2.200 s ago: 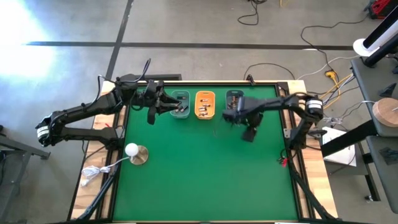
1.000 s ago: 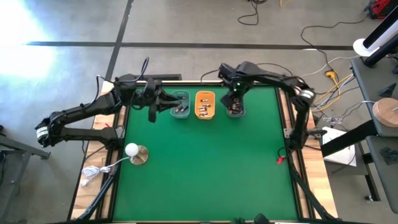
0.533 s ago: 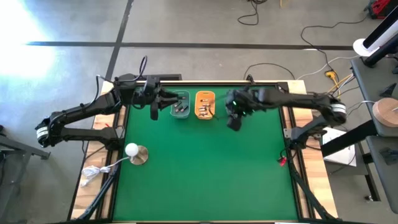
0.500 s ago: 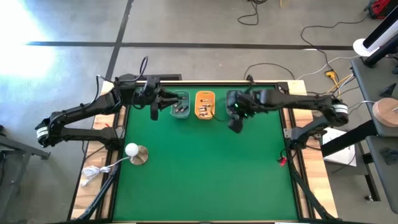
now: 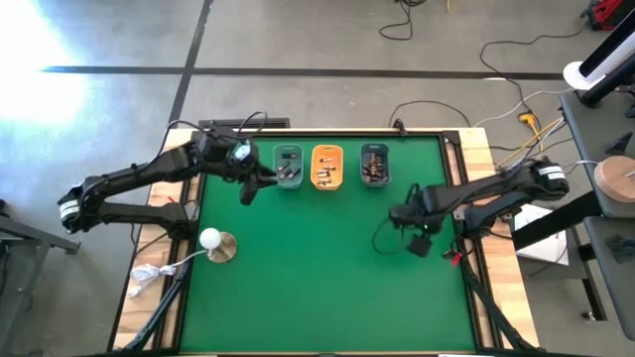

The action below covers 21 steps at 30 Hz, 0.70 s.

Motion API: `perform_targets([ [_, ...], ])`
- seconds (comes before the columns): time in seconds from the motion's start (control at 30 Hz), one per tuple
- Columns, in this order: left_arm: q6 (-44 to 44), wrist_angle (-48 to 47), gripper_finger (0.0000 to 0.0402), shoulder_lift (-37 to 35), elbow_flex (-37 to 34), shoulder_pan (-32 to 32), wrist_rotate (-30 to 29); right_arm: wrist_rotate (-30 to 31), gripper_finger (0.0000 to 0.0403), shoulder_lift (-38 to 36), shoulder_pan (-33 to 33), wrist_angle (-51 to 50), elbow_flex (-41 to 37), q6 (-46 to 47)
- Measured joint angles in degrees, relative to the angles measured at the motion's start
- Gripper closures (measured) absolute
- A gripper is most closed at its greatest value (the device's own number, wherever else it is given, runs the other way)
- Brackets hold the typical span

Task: Sort batteries
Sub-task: Put the small brown battery into the gray bin

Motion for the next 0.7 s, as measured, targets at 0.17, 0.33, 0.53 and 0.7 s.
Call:
perform_targets([
  [0.17,0.24,-0.03,0.0284,0.93,0.00,0.00,0.02,-4.52,0.0114,6.03,5.99,-0.44,-4.20,-2.19],
  [0.33,0.14,3.11,0.0284,1.43,0.00,0.00,0.04,-5.15,0.0127,15.62,8.43,-2.55,-4.32,-11.10],
  [0.53,-1.36,3.68,0.0284,1.30,0.00,0.00,0.17,-5.46,0.0131,25.89,8.39,-2.84,-4.24,-19.90],
  [0.7,-2.76,3.46,0.0284,0.84,0.00,0.00,0.21,-7.84,0.0113,29.71,8.37,-4.67,-2.27,-23.61],
])
